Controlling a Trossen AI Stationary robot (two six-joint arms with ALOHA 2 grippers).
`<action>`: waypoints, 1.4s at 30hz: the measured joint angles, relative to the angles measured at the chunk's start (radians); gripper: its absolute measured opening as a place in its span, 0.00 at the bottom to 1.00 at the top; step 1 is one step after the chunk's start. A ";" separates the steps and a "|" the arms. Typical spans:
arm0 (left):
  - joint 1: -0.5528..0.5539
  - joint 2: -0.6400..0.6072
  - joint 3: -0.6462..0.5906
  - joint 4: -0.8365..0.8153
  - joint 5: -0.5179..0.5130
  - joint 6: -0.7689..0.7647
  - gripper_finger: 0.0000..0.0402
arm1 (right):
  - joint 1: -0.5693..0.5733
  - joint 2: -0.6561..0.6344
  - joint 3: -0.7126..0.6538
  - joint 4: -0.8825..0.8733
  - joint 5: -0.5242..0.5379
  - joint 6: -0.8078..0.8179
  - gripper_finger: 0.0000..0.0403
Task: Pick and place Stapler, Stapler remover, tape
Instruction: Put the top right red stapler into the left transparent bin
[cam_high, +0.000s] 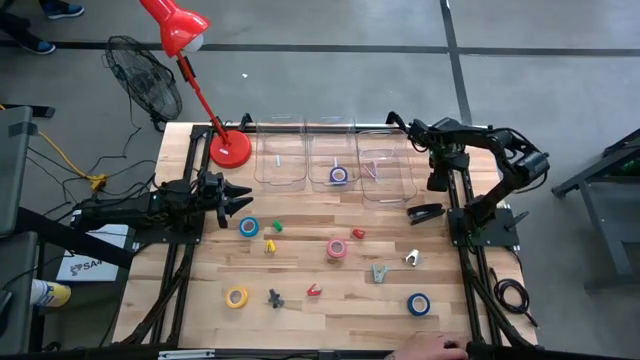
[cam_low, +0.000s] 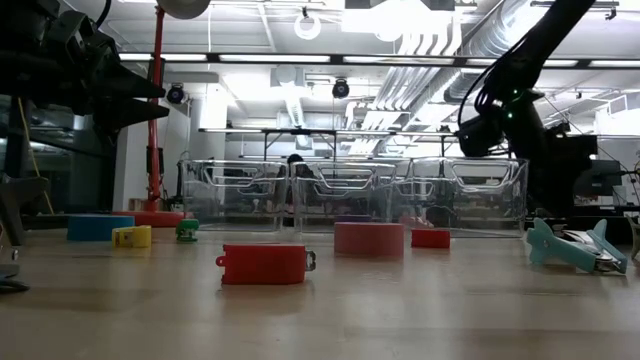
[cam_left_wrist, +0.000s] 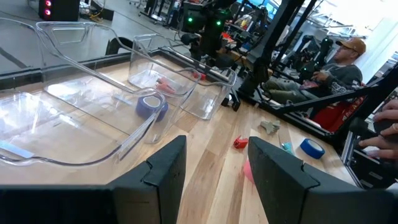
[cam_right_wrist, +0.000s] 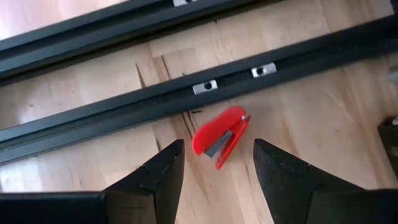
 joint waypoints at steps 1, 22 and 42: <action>0.000 0.000 0.000 0.000 0.000 0.000 0.42 | 0.000 0.003 0.000 -0.001 0.004 0.000 0.45; 0.000 0.000 0.000 0.000 0.000 0.000 0.42 | 0.032 0.050 0.002 -0.016 0.070 -0.034 0.45; 0.000 0.000 0.000 0.000 0.000 0.000 0.42 | 0.052 0.092 0.001 -0.014 0.089 0.010 0.45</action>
